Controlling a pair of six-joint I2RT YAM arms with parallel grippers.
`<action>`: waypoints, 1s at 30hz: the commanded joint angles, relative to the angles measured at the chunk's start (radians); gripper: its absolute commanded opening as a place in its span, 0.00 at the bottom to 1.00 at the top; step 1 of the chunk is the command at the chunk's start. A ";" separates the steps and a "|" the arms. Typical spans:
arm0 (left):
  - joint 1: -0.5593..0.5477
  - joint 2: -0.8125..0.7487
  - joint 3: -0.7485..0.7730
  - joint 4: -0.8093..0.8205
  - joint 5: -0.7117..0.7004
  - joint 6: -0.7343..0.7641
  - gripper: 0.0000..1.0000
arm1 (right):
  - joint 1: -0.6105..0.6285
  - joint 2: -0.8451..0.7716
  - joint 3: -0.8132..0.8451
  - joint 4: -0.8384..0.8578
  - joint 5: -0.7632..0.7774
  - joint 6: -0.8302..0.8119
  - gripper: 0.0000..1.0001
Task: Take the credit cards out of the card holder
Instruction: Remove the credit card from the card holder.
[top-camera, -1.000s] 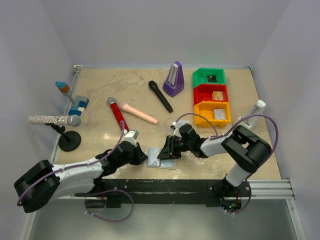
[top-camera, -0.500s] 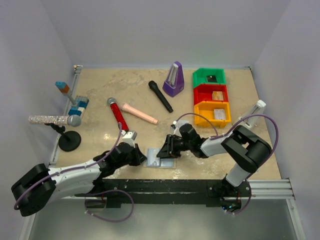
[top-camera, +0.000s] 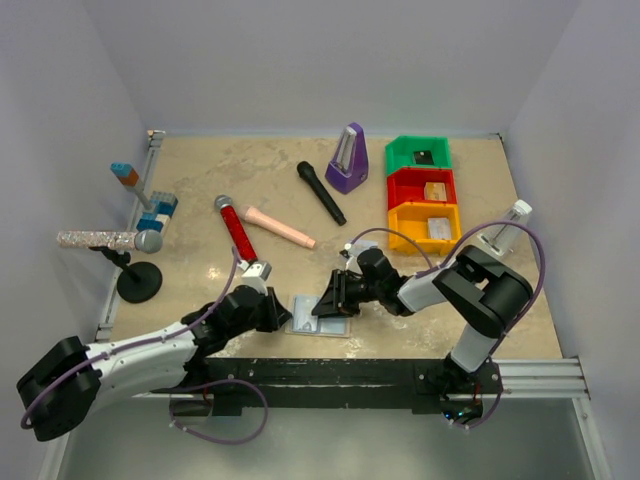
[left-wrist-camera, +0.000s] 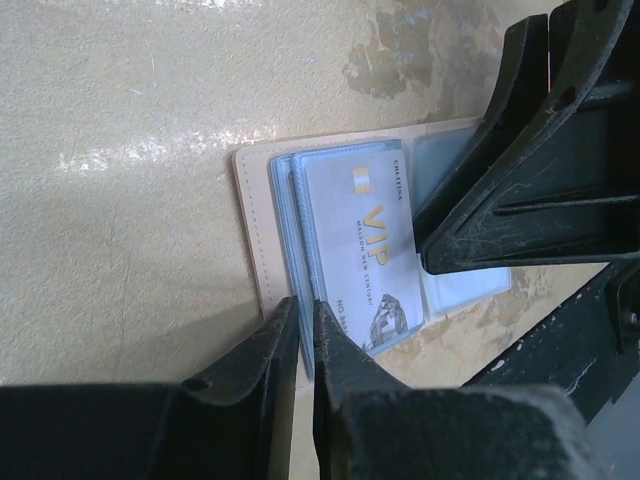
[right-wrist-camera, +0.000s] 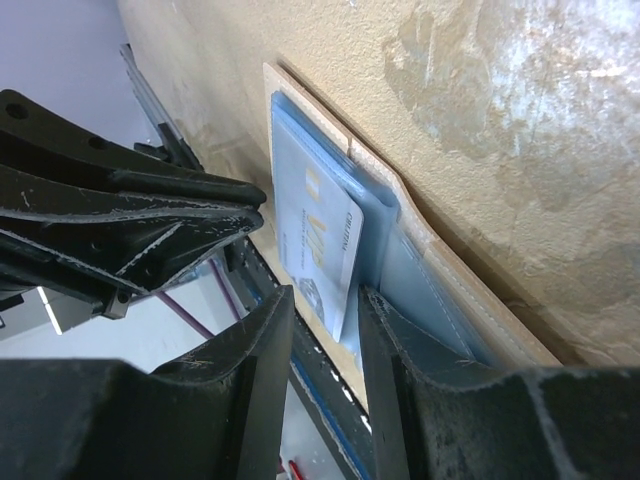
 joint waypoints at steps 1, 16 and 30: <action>-0.005 0.029 0.043 0.046 -0.005 0.030 0.15 | 0.000 0.012 0.019 0.032 0.001 0.005 0.38; -0.003 0.110 0.024 0.109 0.021 0.025 0.10 | 0.000 0.024 0.028 0.099 -0.016 0.034 0.38; -0.005 0.125 0.009 0.117 0.025 0.016 0.10 | -0.002 0.028 0.006 0.205 -0.037 0.058 0.30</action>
